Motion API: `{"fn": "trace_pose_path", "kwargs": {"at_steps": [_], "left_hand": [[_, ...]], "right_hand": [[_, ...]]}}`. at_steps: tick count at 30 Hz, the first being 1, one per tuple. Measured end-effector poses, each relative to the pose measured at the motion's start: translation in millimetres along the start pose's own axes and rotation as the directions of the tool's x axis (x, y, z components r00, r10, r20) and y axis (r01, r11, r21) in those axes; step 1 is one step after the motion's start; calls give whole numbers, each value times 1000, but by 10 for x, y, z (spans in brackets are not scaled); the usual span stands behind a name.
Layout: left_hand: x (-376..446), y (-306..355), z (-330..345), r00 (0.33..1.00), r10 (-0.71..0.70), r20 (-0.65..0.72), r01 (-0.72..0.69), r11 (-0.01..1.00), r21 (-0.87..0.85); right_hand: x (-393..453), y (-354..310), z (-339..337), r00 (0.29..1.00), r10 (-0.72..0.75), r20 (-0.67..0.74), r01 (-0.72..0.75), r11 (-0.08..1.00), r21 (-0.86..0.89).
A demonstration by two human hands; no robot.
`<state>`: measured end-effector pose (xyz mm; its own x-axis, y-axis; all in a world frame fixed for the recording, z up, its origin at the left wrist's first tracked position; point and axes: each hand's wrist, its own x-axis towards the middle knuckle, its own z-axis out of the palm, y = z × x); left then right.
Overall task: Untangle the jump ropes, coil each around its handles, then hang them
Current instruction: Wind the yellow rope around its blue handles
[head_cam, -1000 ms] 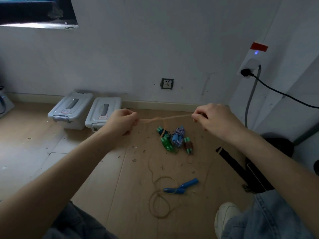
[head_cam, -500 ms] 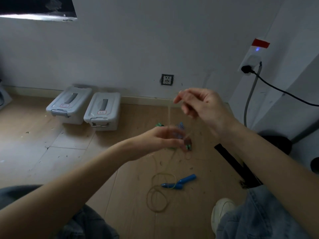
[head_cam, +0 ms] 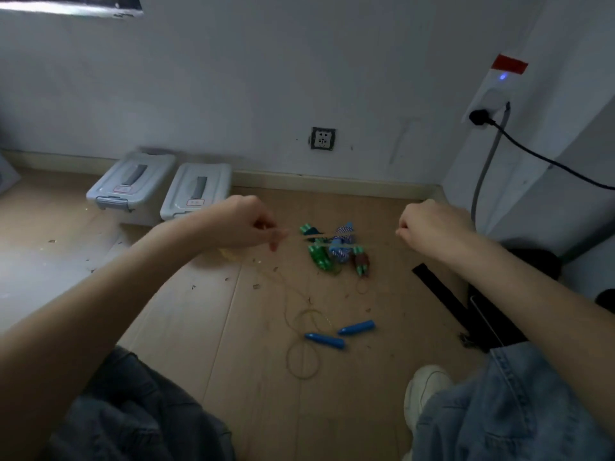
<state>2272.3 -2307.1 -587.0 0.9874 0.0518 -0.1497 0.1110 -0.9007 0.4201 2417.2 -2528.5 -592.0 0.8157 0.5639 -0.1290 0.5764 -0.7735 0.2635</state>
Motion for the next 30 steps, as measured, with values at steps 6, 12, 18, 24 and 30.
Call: {"fn": "trace_pose_path", "kwargs": {"at_steps": [6, 12, 18, 24, 30], "left_hand": [[113, 288, 280, 999, 38, -1, -36, 951, -307], [177, 172, 675, 860, -202, 469, 394, 847, -357], [342, -105, 1417, 651, -327, 685, 596, 779, -195], [422, -432, 2085, 628, -430, 649, 573, 819, -11], [588, -656, 2665, 821, -418, 389, 462, 887, -22]], "right_hand": [[-178, -431, -42, 746, -659, 98, 314, 477, 821], [-136, -440, 246, 698, -647, 308, 291, 649, 704], [-123, -618, 822, 594, -575, 563, 93, 744, 662], [148, -830, 1660, 816, -361, 451, 129, 875, 467], [251, -941, 2647, 845, -257, 468, 37, 903, 428]]}}
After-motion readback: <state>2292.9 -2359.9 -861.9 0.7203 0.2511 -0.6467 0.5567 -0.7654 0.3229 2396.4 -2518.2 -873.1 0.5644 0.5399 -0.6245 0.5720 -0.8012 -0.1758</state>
